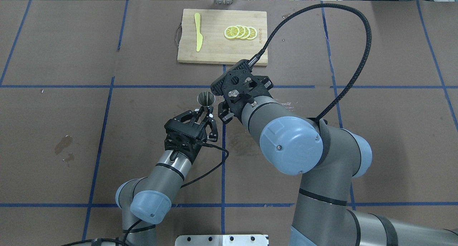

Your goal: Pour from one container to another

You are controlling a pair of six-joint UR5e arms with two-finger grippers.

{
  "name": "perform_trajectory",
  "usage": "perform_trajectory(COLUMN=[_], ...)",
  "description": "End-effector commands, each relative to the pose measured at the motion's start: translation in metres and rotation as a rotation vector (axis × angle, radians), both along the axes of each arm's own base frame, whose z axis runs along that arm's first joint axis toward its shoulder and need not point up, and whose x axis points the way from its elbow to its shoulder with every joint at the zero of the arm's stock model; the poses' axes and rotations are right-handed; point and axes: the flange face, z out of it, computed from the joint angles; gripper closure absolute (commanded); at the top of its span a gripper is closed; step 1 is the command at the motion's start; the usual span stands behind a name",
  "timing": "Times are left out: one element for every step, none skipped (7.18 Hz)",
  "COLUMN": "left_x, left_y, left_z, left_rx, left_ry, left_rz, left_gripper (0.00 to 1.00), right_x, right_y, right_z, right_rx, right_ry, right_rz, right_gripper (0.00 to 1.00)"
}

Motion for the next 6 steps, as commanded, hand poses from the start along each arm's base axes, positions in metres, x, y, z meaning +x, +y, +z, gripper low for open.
perform_trajectory(left_x=[0.012,0.014,0.015,0.017,0.024,0.027], left_y=[-0.005,-0.005,-0.004,-0.003,-0.005,-0.005], left_z=[-0.01,-0.009,-0.01,-0.016,-0.019,-0.022], left_rx=[-0.002,-0.002,-0.002,-0.001,-0.001,-0.001], left_ry=[0.001,-0.002,0.0,0.007,0.003,0.006], left_rz=[-0.026,-0.026,-0.024,-0.021,-0.02,-0.015], left_gripper=[1.0,1.0,1.0,1.0,1.0,1.0], right_x=[0.003,0.002,0.0,-0.001,-0.002,-0.003], right_y=[0.002,0.002,0.002,0.002,0.001,0.001], right_z=[-0.002,-0.001,-0.001,0.001,0.001,0.002], right_rx=[-0.002,-0.006,0.017,0.032,0.032,0.034], right_ry=[0.038,0.056,0.084,0.109,0.113,0.128], right_rz=[-0.018,-0.019,-0.035,-0.044,-0.043,-0.045], right_gripper=[1.0,1.0,1.0,1.0,1.0,1.0])
